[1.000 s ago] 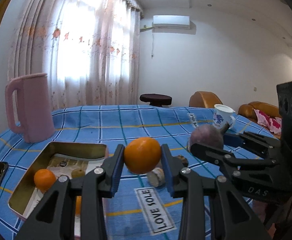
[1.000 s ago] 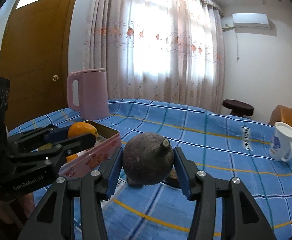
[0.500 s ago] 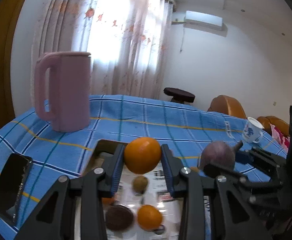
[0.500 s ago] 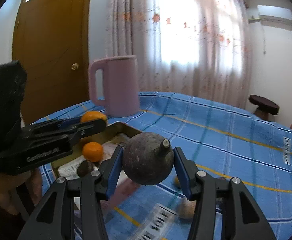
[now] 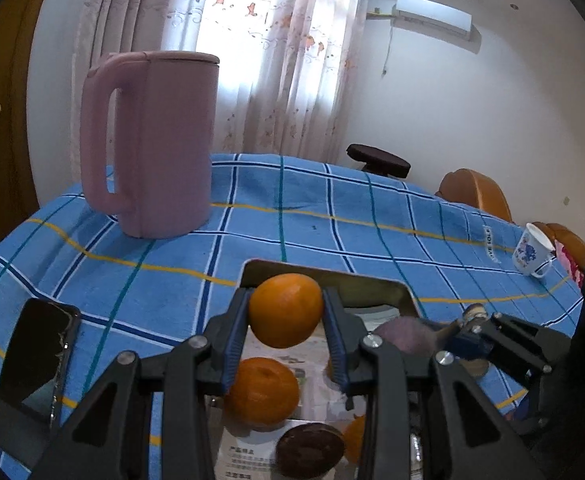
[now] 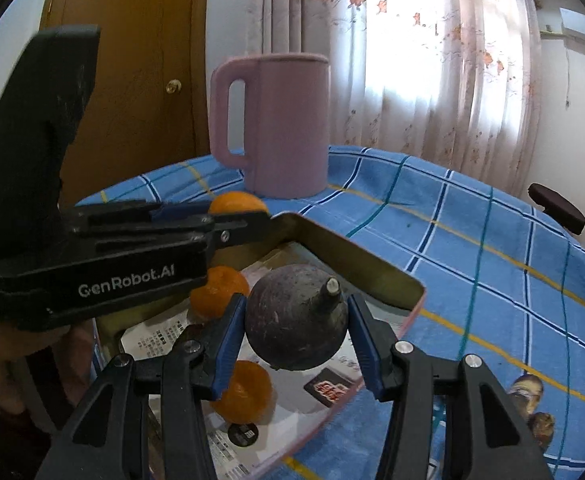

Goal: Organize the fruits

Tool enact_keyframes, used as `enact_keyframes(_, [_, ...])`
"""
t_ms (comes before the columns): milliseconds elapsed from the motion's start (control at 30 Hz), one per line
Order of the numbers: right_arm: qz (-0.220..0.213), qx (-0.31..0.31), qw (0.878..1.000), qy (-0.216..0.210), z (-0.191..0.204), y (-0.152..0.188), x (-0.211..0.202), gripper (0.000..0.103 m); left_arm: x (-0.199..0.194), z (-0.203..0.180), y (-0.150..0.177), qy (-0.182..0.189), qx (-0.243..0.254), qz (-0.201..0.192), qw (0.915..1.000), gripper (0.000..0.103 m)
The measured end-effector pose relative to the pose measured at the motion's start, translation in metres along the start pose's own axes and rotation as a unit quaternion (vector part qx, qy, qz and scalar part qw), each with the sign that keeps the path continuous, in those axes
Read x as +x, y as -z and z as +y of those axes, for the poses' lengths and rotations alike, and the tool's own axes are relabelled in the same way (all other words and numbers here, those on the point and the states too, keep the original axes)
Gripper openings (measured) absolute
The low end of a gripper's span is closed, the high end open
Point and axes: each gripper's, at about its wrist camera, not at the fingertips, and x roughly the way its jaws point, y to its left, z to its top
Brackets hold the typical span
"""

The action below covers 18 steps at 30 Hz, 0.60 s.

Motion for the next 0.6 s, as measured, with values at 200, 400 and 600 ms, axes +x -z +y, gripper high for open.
enact_keyframes(200, [0.008, -0.002, 1.000, -0.004, 0.007, 0.002, 0.002, 0.061, -0.006, 0.003, -0.001, -0.014, -0.006, -0.015, 0.9998, 0.053])
enact_keyframes(400, [-0.021, 0.004, 0.999, 0.030, -0.010, 0.014, -0.042, 0.065, -0.031, -0.014, 0.002, -0.009, 0.001, -0.048, 0.9988, 0.074])
enact_keyframes(600, [0.000, 0.056, 0.993, 0.104, -0.062, 0.045, -0.078, 0.065, -0.038, -0.044, 0.012, 0.012, 0.003, -0.060, 0.9981, 0.089])
